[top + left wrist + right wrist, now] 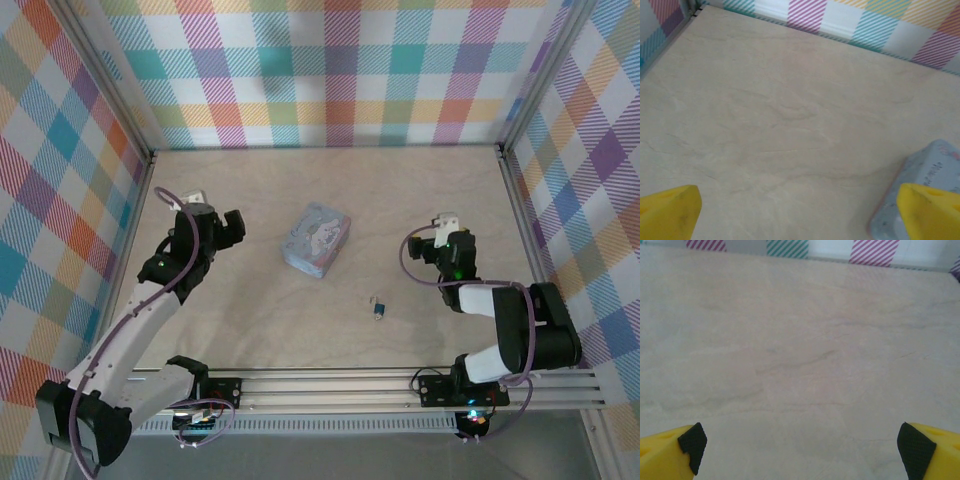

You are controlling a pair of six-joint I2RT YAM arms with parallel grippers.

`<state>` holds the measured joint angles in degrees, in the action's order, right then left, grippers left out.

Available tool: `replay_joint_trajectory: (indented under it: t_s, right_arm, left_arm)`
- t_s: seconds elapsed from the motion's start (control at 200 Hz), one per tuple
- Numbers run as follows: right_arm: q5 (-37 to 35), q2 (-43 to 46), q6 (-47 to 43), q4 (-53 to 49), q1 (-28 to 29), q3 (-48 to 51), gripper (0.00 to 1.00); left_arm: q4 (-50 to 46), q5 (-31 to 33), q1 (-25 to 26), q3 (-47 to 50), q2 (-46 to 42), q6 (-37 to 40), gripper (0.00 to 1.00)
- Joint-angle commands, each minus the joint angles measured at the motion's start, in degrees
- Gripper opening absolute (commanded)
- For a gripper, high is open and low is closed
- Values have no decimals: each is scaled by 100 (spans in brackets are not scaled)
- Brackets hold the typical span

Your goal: Unlock a padlock with a key

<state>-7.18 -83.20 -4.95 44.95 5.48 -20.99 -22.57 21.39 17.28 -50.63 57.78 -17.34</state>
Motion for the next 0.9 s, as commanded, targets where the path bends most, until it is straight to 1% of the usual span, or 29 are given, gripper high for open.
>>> replay_joint_trajectory:
  t_s: [0.0,0.055,0.095,0.115,0.16,0.24,0.29,0.305,0.4,0.525,0.735,0.895]
  right_arm:
    - [436,-321,321,649,-205,21,100]
    - [438,-551,389,822,-261,-34,100]
    - [482,-453,477,368,-327,-156,100]
    - [520,-463,528,295,-397,-211,100]
    - [646,-511,605,357,-486,-230,100]
    - [657,-495,601,322,-496,-234,100]
    - [663,-485,601,304,-503,-238,100]
    - [657,-494,601,319,-498,-238,100]
    - [656,-487,604,300,-503,-238,100]
    - [656,-486,592,295,-502,-239,100]
    - [656,-486,592,304,-503,-239,100]
    - [654,-479,598,303,-497,-231,100]
  left_arm:
    - [-129,124,-135,-94,40,424,100]
    - [-13,161,-186,-6,63,479,100]
    - [74,223,-230,68,84,594,100]
    - [139,275,-248,121,105,670,100]
    - [297,489,-287,272,144,791,100]
    - [545,820,-431,528,206,898,100]
    - [618,722,-597,666,203,966,100]
    - [813,683,-651,695,200,976,100]
    - [1289,350,-939,1016,149,1212,100]
    - [1759,433,-1102,1341,213,1336,100]
    - [2661,445,-1148,1809,576,1158,100]
    - [3398,371,-1147,2124,842,1236,100]
